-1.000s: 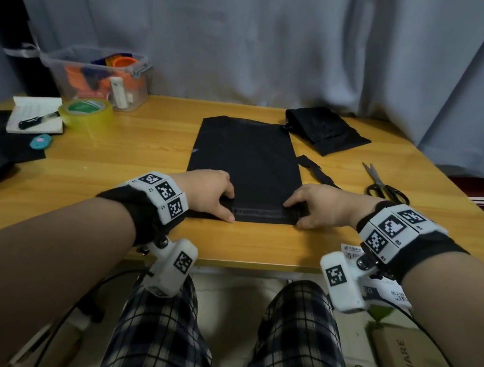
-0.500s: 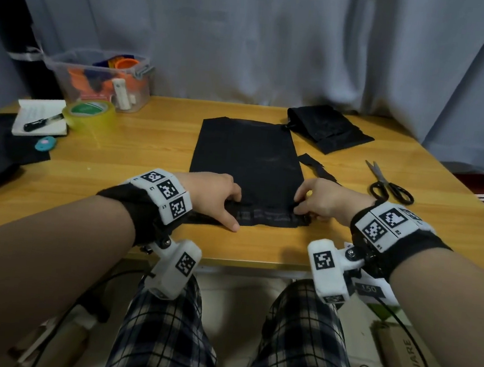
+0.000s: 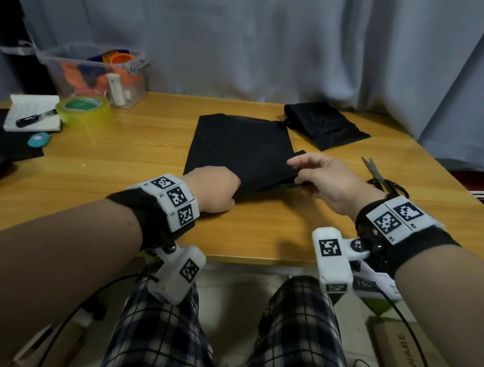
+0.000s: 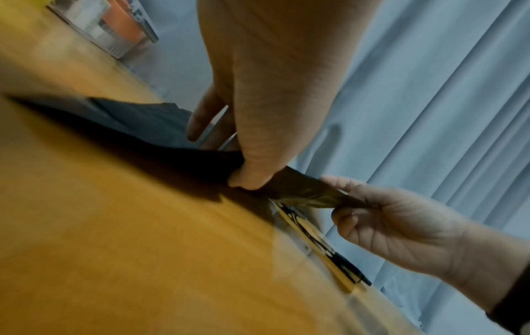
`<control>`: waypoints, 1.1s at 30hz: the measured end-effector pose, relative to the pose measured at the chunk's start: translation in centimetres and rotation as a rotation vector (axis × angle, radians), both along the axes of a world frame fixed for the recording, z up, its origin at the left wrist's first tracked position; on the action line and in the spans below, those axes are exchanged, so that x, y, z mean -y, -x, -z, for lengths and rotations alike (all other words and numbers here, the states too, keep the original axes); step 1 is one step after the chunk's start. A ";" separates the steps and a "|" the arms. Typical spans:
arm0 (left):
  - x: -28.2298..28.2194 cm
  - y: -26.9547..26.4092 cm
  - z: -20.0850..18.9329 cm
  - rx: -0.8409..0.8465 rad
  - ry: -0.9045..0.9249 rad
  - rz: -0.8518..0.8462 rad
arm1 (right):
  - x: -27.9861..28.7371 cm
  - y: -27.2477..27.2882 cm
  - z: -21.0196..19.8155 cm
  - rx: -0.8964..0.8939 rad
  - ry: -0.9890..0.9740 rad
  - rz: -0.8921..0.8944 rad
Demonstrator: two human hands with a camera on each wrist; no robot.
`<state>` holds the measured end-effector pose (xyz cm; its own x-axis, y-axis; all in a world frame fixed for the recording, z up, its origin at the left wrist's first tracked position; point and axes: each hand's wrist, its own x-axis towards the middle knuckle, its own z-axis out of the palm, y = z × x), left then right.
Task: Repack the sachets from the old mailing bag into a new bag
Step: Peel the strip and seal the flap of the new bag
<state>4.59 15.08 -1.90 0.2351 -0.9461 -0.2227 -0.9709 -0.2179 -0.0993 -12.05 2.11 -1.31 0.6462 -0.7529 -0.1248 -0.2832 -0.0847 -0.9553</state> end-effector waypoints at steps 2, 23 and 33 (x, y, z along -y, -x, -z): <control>-0.2 -0.8 -0.7 -0.016 -0.006 0.003 | 0.2 0.3 -0.2 0.044 0.001 -0.040; 2.1 -12.6 -2.7 -1.218 0.939 -0.350 | 6.6 -6.6 -0.4 0.287 0.198 0.253; 8.0 -14.5 0.7 -0.571 0.786 -0.543 | 10.5 -10.8 3.0 -0.200 0.443 0.412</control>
